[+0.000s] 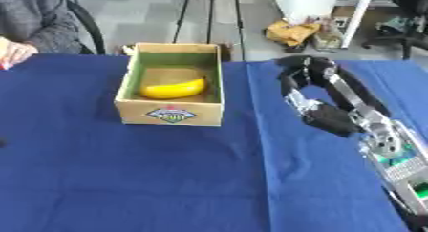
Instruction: Pick up objects on the table and place them in the box.
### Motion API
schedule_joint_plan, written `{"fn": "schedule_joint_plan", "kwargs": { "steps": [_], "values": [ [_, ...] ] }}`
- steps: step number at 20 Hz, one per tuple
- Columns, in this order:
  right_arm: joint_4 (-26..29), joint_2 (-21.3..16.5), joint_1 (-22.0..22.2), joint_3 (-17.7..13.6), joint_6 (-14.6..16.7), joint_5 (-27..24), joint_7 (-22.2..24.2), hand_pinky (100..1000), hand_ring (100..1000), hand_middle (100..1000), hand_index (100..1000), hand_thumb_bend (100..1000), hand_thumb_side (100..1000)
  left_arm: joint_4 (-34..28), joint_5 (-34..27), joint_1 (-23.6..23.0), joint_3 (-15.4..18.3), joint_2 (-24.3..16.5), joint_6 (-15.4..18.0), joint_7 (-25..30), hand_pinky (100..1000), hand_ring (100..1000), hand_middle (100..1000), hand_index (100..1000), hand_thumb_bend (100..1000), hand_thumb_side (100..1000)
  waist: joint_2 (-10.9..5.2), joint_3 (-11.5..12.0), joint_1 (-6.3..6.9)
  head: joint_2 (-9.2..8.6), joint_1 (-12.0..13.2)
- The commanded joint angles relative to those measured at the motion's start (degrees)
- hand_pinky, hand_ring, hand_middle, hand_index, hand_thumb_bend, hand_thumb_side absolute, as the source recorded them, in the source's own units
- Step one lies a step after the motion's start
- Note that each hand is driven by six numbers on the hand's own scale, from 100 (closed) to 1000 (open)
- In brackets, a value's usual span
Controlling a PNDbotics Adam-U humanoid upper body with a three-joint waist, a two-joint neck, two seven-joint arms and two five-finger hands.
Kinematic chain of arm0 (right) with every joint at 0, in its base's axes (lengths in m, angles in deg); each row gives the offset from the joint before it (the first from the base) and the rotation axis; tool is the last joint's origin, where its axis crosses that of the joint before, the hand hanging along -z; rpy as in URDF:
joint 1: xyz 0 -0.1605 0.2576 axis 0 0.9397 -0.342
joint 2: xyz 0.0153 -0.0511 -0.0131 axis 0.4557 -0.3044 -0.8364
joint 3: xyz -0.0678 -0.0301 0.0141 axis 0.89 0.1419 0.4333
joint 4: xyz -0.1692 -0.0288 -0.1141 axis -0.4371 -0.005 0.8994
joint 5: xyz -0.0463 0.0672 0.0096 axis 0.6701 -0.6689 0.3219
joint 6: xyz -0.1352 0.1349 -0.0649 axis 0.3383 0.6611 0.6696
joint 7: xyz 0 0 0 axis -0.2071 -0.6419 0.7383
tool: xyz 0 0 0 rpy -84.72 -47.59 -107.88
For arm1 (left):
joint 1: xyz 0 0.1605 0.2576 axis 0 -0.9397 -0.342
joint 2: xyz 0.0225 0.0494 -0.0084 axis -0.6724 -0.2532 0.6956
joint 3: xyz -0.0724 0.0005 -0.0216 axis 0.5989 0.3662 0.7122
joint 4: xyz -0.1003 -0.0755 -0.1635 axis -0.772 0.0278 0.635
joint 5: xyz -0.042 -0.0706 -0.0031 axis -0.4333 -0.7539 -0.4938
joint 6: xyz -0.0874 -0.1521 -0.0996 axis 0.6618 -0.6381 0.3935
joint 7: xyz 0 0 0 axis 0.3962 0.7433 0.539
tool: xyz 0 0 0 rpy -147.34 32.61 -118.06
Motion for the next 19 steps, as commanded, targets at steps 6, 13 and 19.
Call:
{"fn": "schedule_joint_plan", "kwargs": {
  "steps": [6, 13, 19],
  "values": [
    [2.66, 3.52, 4.76, -3.77, -2.71, -7.52, -1.98, 582, 574, 614, 831, 100, 736, -0.46, 0.15, 0.14, 0.43, -0.76, 0.2, 0.44, 519, 484, 547, 635, 164, 1000, -0.7, -1.03, 0.66, 2.11, 0.49],
    [2.73, 5.23, 6.19, -4.75, -3.35, -7.66, -2.71, 582, 573, 613, 828, 100, 752, -0.54, 0.39, -0.17, 0.54, -0.4, 0.22, 1.14, 519, 481, 546, 632, 163, 1000, -0.57, -1.24, 0.85, 2.94, 0.25],
    [2.74, 5.34, 6.22, -4.77, -3.38, -7.49, -2.71, 583, 573, 613, 825, 100, 759, -0.56, 0.43, -0.21, 0.59, -0.35, 0.15, 1.16, 520, 487, 550, 627, 162, 1000, -0.55, -1.3, 0.87, 3.05, 0.23]
  ]
}}
